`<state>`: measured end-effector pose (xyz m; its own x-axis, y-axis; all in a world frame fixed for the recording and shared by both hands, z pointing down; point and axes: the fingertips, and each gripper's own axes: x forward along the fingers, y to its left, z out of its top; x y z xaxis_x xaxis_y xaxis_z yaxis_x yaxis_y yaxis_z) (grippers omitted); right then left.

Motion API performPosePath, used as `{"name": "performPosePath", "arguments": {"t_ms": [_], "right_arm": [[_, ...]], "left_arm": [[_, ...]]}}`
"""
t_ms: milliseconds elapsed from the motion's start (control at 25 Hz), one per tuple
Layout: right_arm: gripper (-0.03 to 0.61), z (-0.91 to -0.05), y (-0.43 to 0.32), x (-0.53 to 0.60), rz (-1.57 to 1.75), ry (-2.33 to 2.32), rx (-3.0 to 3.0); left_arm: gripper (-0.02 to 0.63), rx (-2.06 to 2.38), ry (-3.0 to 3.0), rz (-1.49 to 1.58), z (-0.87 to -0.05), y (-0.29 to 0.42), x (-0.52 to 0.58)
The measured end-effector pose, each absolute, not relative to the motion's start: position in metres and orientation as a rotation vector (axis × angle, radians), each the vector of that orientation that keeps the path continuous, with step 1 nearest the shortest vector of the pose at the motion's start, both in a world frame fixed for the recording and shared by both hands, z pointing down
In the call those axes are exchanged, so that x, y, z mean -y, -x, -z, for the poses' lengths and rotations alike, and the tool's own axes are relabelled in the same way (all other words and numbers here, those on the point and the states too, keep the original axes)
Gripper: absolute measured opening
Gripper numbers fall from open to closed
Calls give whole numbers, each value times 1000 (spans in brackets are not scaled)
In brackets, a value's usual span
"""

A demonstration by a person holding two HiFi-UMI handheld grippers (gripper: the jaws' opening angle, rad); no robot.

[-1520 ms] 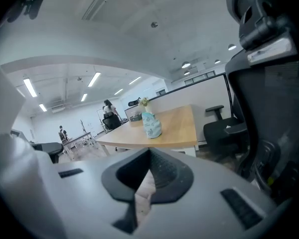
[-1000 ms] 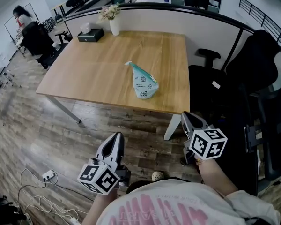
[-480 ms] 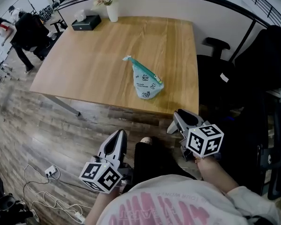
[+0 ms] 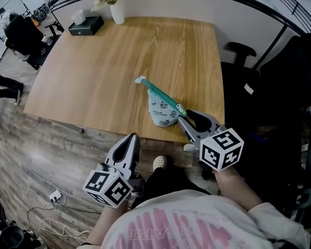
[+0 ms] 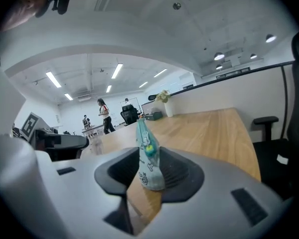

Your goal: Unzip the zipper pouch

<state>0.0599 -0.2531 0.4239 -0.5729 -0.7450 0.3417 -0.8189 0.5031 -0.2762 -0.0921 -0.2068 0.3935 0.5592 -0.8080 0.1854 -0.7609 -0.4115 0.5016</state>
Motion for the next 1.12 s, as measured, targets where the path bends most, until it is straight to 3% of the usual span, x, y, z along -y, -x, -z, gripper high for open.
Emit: {"name": "performPosePath", "arguments": {"t_ms": [200, 680, 920, 1120], "right_arm": [[127, -428, -51, 270, -621, -1325, 2544], [55, -396, -31, 257, -541, -1144, 2666], [49, -374, -6, 237, -328, -997, 2702], [48, -358, 8, 218, -192, -918, 2722]], "left_arm": [[3, 1227, -2265, 93, -400, 92, 227], [11, 1152, -2415, 65, -374, 71, 233], [74, 943, -2595, 114, -326, 39, 220], [146, 943, -2611, -72, -328, 22, 215]]}}
